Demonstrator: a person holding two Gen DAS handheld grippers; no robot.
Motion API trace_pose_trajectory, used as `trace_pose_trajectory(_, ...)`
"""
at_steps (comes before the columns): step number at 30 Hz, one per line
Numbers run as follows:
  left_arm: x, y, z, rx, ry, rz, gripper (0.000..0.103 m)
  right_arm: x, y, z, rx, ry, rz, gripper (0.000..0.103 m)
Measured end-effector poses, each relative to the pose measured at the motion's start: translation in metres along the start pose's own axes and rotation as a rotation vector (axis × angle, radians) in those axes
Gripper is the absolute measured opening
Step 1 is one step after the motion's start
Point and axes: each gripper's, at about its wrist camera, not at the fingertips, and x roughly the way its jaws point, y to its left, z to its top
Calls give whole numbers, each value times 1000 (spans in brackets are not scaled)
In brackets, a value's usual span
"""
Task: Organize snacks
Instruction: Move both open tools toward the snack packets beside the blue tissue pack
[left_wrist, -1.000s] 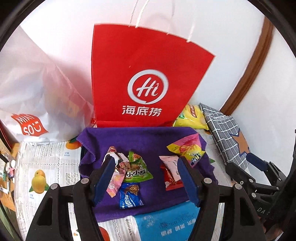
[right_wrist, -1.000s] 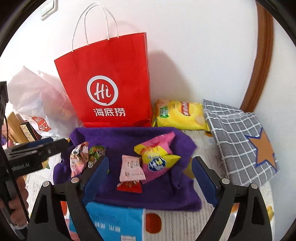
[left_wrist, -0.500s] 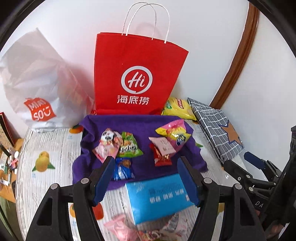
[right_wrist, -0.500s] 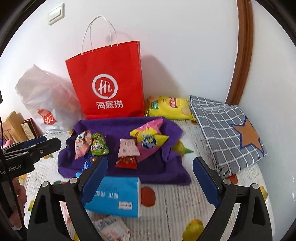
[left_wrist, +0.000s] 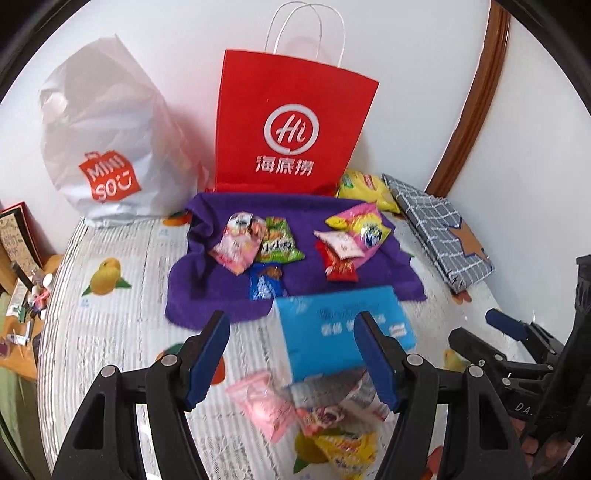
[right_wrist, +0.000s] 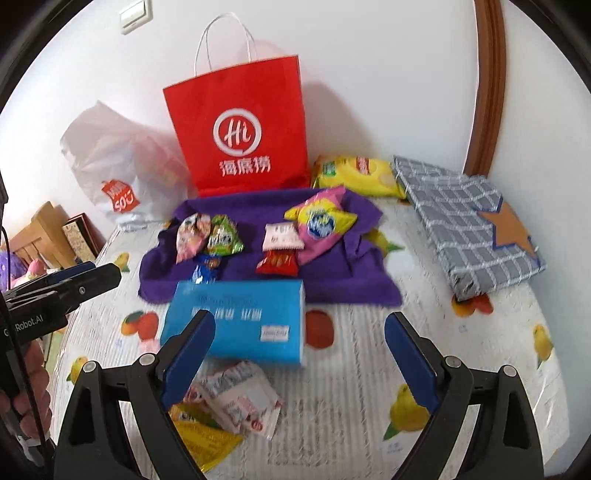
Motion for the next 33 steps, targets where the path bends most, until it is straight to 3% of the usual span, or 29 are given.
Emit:
trace_pose_trajectory(8,6,18,-26,-5,40,24,68,27,15,-47,-1,93,20,87)
trace_pose_trajectory(19,14,44,-35,-57,61,18,68,58,38,-77,-20,173,78,79)
trace_pose_trajectory(28,27,54,-37,-76,83,1,68,77,47,-84,-56,214,46,64)
trace_pose_trajectory(33,31,57,-37,-78,92,-1,68,82,53,-87,-87,210,46,50)
